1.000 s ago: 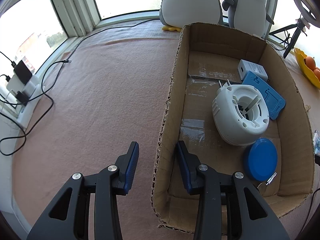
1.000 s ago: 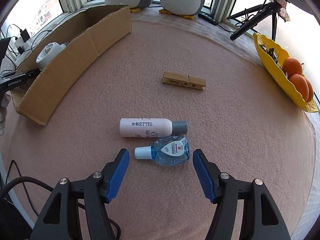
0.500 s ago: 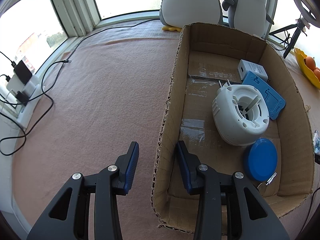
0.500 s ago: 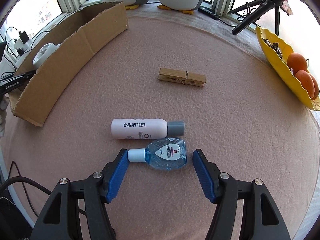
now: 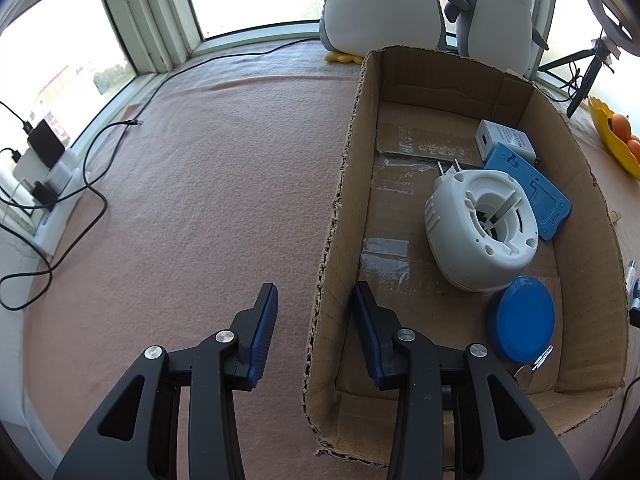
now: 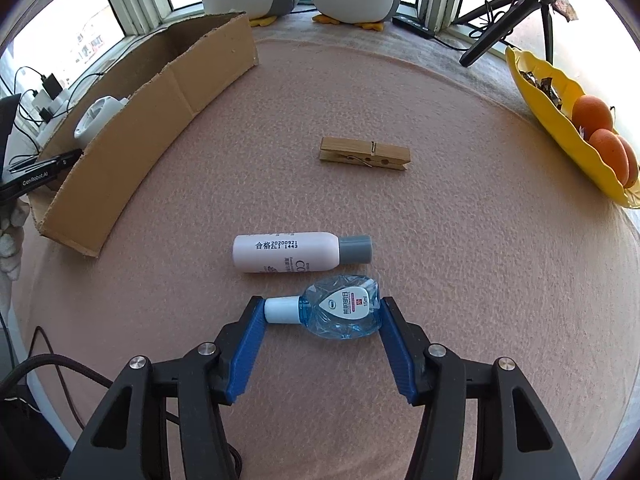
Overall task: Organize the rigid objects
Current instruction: 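Carry the blue eye-drop bottle with the right tool into the box and release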
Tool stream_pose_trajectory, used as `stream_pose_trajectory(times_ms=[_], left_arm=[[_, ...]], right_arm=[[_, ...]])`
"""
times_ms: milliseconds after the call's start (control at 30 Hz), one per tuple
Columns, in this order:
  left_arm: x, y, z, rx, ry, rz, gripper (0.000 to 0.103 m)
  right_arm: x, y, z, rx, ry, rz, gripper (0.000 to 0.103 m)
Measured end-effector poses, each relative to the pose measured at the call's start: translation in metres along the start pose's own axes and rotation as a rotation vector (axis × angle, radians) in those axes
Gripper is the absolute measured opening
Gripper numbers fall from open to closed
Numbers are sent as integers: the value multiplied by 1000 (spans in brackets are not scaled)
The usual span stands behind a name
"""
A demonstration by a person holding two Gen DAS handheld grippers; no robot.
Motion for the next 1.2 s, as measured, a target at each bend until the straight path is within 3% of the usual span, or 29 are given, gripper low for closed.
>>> stream_pose_trajectory(times_ms=[267,633,1200], left_arm=[[0,0,0,-3,-1,0,38],[0,0,0,-2,-1,0,38],[0,0,-1,-3,0,0,38]], right_arm=[[29,-9,-11,9,4,69,53],[60,-46,-60,76,-64,174,53],[43,-85,-155,206,-160,207,53]])
Point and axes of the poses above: each gripper's, at about its wrist camera, not at the fingertips, and x roughly against the way its jaws point, z to its right, y to its underside, the point moved 5 cm from there along -x, roughly the way its jaws point, and after that the axes turned 2 degrees about -x, right-handed, at the moved point
